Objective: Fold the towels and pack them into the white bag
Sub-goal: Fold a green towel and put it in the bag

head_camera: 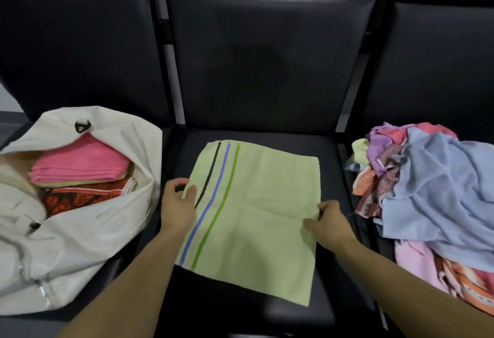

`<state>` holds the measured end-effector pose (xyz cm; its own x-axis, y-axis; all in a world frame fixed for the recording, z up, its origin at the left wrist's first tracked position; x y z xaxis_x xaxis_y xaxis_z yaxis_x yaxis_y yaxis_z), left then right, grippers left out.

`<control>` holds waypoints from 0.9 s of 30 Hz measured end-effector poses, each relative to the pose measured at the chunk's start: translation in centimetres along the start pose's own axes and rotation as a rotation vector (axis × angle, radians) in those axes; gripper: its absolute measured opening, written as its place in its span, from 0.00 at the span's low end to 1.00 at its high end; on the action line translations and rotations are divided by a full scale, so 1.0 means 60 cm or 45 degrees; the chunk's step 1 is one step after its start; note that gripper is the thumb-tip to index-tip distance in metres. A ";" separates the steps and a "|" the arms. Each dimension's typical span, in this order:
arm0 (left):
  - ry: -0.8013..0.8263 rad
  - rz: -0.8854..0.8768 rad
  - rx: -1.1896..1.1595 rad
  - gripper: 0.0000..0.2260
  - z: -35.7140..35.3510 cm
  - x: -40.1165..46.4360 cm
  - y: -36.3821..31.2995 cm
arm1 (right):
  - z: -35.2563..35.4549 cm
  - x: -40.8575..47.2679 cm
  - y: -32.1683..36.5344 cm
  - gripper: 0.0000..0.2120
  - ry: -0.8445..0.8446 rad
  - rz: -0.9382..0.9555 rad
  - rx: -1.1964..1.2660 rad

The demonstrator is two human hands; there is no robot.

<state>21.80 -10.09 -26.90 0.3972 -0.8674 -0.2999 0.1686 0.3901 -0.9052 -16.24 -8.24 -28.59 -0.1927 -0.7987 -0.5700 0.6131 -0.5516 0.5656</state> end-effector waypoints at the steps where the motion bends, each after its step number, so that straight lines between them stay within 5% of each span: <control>1: 0.015 -0.028 0.015 0.05 0.001 -0.005 -0.006 | 0.005 0.000 -0.002 0.13 -0.017 0.018 0.054; 3: 0.046 -0.056 0.025 0.04 0.005 -0.008 -0.020 | 0.025 0.000 0.000 0.03 -0.042 0.048 0.162; 6: 0.083 -0.065 -0.018 0.06 0.007 -0.008 -0.041 | 0.057 0.002 0.002 0.16 -0.022 0.075 0.354; 12: 0.034 -0.133 -0.098 0.06 0.017 -0.026 -0.075 | 0.082 -0.019 0.024 0.07 0.126 0.256 0.796; 20: -0.123 -0.391 -0.531 0.07 0.045 -0.077 -0.182 | 0.158 -0.072 0.098 0.08 -0.063 0.701 1.108; 23: -0.147 -0.478 -0.519 0.06 0.051 -0.089 -0.198 | 0.184 -0.094 0.105 0.20 -0.217 0.819 1.067; 27: -0.127 -0.552 -0.443 0.06 0.057 -0.092 -0.217 | 0.194 -0.107 0.114 0.17 -0.183 0.895 1.002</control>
<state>20.52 -9.30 -12.43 0.4442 -0.8855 0.1365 0.0352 -0.1350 -0.9902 -19.69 -9.67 -14.13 -0.1085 -0.9908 0.0809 -0.0359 0.0853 0.9957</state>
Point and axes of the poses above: each hand's wrist, its own x-axis towards the middle knuckle, its own z-axis out of the back of the hand, y = z × x, the point moved 9 cm from there along x, towards the middle knuckle, and after that the axes turned 5 degrees about y, right-handed, at the moved point
